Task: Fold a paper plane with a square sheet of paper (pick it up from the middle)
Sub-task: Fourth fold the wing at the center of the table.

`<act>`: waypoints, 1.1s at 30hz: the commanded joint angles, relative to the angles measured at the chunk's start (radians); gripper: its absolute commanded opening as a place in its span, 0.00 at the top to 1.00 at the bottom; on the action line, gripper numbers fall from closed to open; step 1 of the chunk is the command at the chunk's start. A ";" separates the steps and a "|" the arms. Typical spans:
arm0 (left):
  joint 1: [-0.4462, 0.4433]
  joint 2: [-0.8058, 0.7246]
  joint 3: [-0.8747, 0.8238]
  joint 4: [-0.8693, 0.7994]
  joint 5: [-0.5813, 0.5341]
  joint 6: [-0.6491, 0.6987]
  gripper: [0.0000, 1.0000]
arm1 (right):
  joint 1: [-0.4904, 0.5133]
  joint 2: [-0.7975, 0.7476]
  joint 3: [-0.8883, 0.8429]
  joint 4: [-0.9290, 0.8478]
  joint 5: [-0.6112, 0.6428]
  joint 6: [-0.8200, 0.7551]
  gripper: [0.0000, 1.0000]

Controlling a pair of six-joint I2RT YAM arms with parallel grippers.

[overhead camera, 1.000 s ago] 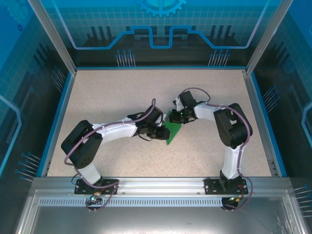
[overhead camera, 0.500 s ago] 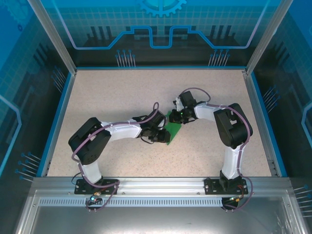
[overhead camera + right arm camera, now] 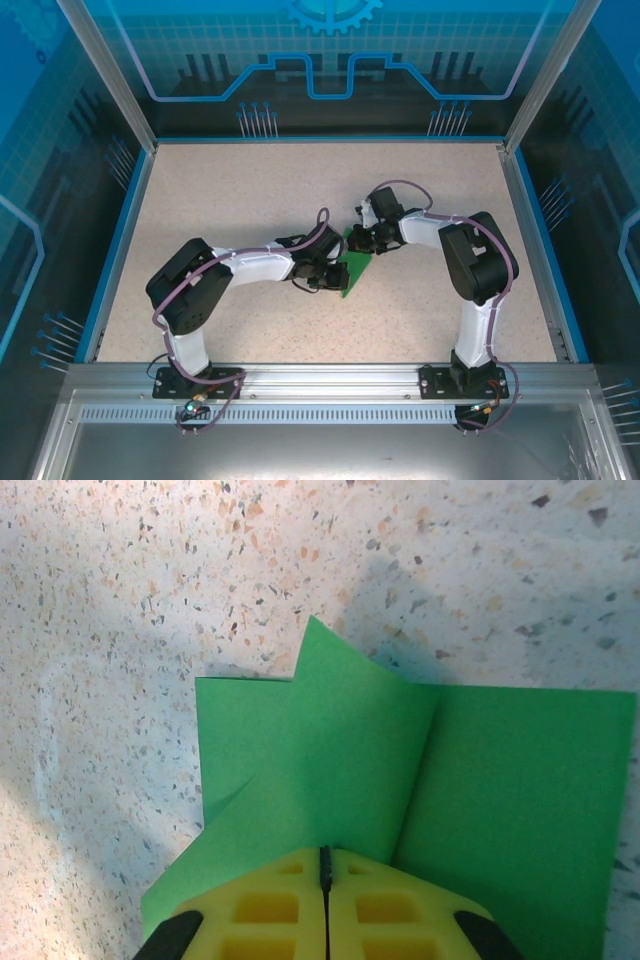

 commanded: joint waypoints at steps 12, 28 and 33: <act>-0.004 0.058 0.002 0.082 0.096 0.013 0.97 | -0.041 -0.020 -0.067 -0.041 0.022 -0.025 0.95; 0.000 0.121 -0.011 0.103 0.111 0.024 1.00 | -0.057 -0.088 -0.084 -0.030 0.007 -0.027 0.89; 0.009 0.102 -0.023 0.107 0.111 0.016 0.96 | -0.059 -0.054 -0.067 -0.049 0.024 -0.037 0.90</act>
